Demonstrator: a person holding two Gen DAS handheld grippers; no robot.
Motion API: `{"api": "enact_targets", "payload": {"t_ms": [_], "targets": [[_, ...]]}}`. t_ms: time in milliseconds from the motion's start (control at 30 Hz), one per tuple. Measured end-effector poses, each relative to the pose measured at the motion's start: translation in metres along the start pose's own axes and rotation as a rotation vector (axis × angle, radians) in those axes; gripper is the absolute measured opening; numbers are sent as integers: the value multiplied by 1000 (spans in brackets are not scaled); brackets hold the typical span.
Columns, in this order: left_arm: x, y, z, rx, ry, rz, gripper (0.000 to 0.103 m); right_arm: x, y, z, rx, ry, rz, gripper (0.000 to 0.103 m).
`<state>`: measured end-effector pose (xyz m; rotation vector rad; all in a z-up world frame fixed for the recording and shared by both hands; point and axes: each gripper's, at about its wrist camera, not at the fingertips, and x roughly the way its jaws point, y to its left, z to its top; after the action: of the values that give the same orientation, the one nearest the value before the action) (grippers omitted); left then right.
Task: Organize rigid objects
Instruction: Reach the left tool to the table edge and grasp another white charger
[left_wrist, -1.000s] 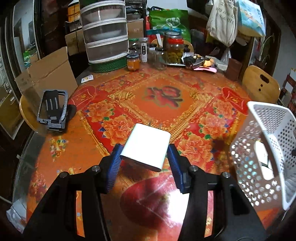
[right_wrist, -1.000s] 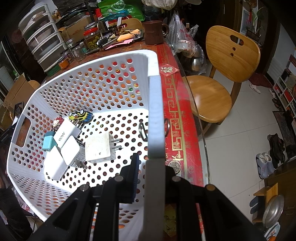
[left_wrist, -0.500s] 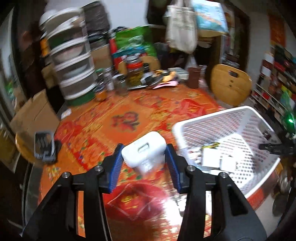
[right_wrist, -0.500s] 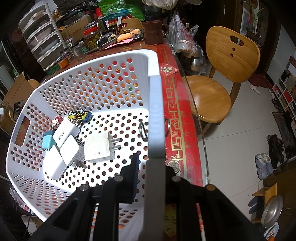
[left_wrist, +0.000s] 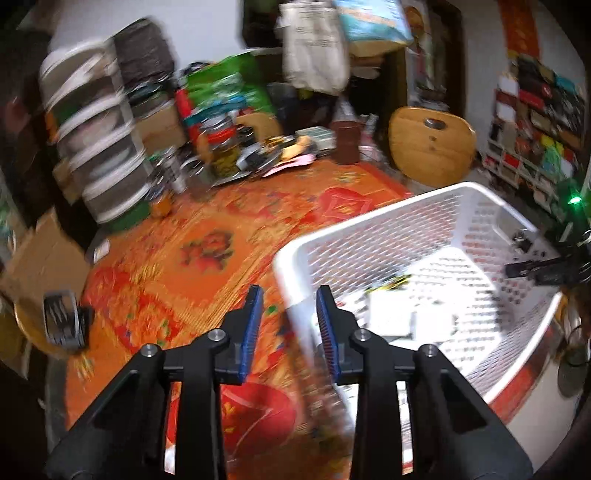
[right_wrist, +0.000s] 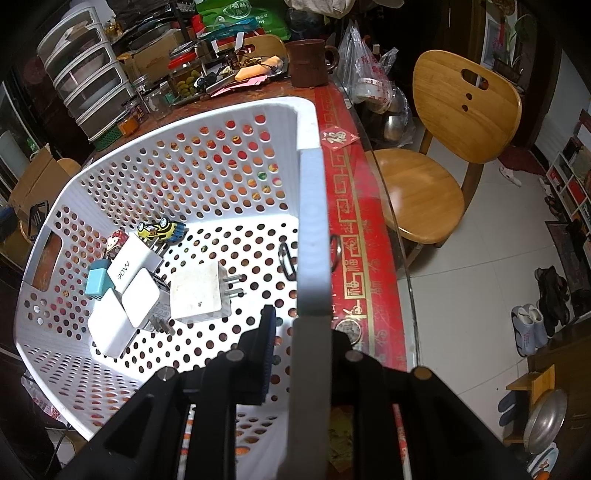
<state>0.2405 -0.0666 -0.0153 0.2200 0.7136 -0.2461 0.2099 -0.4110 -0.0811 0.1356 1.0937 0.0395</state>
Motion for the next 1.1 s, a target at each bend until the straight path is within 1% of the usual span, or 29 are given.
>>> {"api": "enact_targets", "payload": {"t_ms": [67, 100, 133, 167, 200, 233, 267, 300, 333, 367, 400, 433, 533, 567, 600, 633, 667, 700, 733, 800, 833, 900, 967, 1033, 1100], "targets": [[15, 32, -23, -80, 42, -18, 30, 0, 0, 0, -3, -1, 1, 18], [20, 43, -31, -87, 44, -13, 31, 0, 0, 0, -7, 0, -1, 18], [25, 55, -42, -90, 55, 26, 36, 0, 0, 1, -9, 2, -2, 18], [29, 65, -49, -104, 73, 47, 38, 0, 0, 1, -9, 2, 0, 18], [29, 77, -57, -126, 88, 48, 39, 0, 0, 1, -6, 1, 0, 18], [26, 89, -65, -143, 92, 38, 42, 0, -1, 1, -5, 1, -2, 18], [20, 97, -70, -149, 93, 50, 46, -1, -1, 1, -5, 0, -5, 18], [10, 107, -75, -151, 84, 82, 56, 0, -1, 0, -4, 0, -4, 18], [-1, 118, -80, -157, 70, 107, 70, 0, -1, 0, -2, 0, -4, 19], [-11, 128, -84, -167, 57, 128, 79, -1, -1, 0, -2, -2, -5, 19], [-22, 138, -89, -178, 44, 146, 90, 0, -1, 0, -1, -3, -4, 19], [-37, 151, -93, -189, 21, 176, 95, 0, -1, 0, 0, -3, -3, 19], [-76, 185, -111, -215, 16, 282, 96, 0, -1, 0, -3, -3, -1, 20], [-90, 196, -119, -224, 18, 320, 98, 0, -1, 0, -3, -4, 0, 20], [-101, 209, -132, -235, 36, 368, 102, 0, -2, -1, -2, -5, 1, 20], [-106, 217, -140, -239, 66, 397, 102, -1, -2, -1, -1, -7, 4, 20], [-109, 230, -156, -241, 124, 438, 102, 0, -2, -1, -1, -6, 5, 21], [-111, 238, -168, -245, 152, 467, 102, 0, -2, -1, -2, -7, 4, 21], [-108, 250, -188, -259, 197, 504, 102, 0, -2, -1, -2, -8, 5, 21], [-97, 266, -217, -297, 270, 526, 102, 0, -3, -1, 0, -11, 12, 21], [-90, 278, -237, -334, 299, 535, 102, -1, -3, -1, 1, -12, 13, 21], [-76, 300, -266, -411, 340, 540, 102, -1, -4, 0, 2, -13, 14, 21], [-65, 315, -287, -482, 353, 535, 102, -1, -3, -1, 0, -12, 14, 21], [-51, 326, -304, -537, 360, 513, 101, -1, -4, -1, 2, -12, 13, 21], [-43, 330, -311, -550, 362, 509, 100, -1, -4, 0, 0, -11, 12, 21]]}}
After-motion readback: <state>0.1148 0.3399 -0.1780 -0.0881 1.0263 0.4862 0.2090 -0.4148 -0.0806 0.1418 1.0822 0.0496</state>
